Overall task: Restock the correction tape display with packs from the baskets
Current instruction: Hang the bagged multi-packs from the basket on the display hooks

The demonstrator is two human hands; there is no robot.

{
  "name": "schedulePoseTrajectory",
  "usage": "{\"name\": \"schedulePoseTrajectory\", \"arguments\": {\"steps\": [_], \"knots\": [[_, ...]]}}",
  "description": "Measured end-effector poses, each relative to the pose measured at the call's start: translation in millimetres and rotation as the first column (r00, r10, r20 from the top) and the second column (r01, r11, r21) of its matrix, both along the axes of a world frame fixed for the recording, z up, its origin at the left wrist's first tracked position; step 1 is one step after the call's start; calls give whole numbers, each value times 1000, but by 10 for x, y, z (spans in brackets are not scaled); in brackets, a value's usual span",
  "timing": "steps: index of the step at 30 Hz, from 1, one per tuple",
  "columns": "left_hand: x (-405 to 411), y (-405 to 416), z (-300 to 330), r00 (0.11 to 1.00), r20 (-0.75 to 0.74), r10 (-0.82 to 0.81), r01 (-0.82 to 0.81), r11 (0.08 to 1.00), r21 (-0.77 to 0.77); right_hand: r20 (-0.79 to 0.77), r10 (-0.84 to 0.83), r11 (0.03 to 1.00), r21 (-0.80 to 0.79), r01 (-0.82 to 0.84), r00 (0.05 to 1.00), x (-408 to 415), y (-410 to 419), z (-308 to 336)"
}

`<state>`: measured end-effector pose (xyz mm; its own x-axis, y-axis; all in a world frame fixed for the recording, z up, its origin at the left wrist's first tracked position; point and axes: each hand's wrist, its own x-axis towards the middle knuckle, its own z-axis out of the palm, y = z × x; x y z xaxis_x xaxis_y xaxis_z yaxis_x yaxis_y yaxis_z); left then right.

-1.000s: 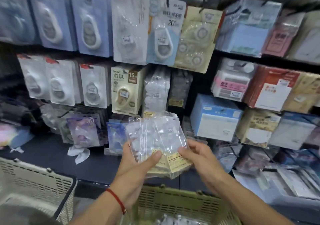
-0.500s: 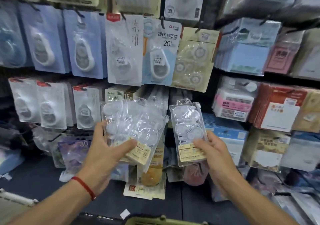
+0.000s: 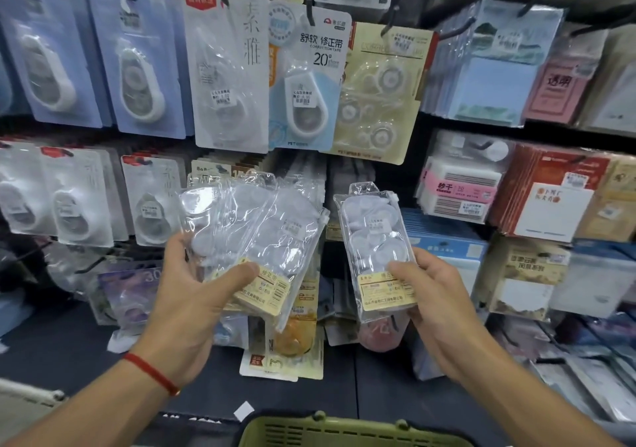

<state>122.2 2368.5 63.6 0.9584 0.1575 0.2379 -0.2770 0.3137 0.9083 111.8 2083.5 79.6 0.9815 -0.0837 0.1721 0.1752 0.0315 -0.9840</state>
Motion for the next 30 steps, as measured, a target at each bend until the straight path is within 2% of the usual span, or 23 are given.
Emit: {"name": "schedulePoseTrajectory", "arguments": {"steps": [5, 7, 8, 9, 10, 11, 14, 16, 19, 22, 24, 27, 30], "knots": [[-15, -27, 7, 1000, -7, 9, -9, 1000, -3, -32, -8, 999, -52, 6, 999, -8, 34, 45], [-32, -50, 20, 1000, -11, 18, -18, 1000, -1, 0, -132, 939, -322, 125, 991, -6, 39, 48], [-45, -60, 22, 1000, -14, 21, -21, 1000, 1, 60, -206, 851, -482, 209, 977, -25, 56, 49], [-57, -68, 24, 1000, -22, 19, -19, 1000, 1, 133, -230, 786, -558, 265, 964, -55, 83, 58], [-67, -79, 21, 999, -31, 8, -8, 1000, -2, 173, -214, 781, -562, 274, 962, -78, 118, 62], [-81, -94, 13, 999, -41, -13, 12, 1000, -6, 160, -164, 819, -529, 224, 973, -104, 161, 59], [-141, -203, -20, 991, -65, -113, 112, 994, -15, -40, 58, 905, -419, -70, 997, -156, 317, -1], [-180, -308, -38, 977, -93, -191, 189, 982, -27, -107, 147, 920, -350, -176, 983, -183, 422, -52], [-201, -399, -44, 954, -150, -260, 248, 964, -95, -81, 158, 966, -196, -171, 984, -186, 481, -71], [-184, -388, -19, 943, -171, -286, 259, 952, -162, -59, 173, 977, -117, -179, 983, -184, 443, -38], [-160, -362, -19, 952, -171, -255, 228, 960, -164, -44, 90, 990, -109, -94, 995, -163, 403, -10], [-131, -320, -30, 986, -124, -111, 108, 994, -31, 46, -66, 985, -157, 72, 997, -91, 287, 39], [-111, -288, -45, 997, -62, -52, 53, 999, 10, 106, -89, 972, -208, 110, 990, -29, 188, 107]]}}
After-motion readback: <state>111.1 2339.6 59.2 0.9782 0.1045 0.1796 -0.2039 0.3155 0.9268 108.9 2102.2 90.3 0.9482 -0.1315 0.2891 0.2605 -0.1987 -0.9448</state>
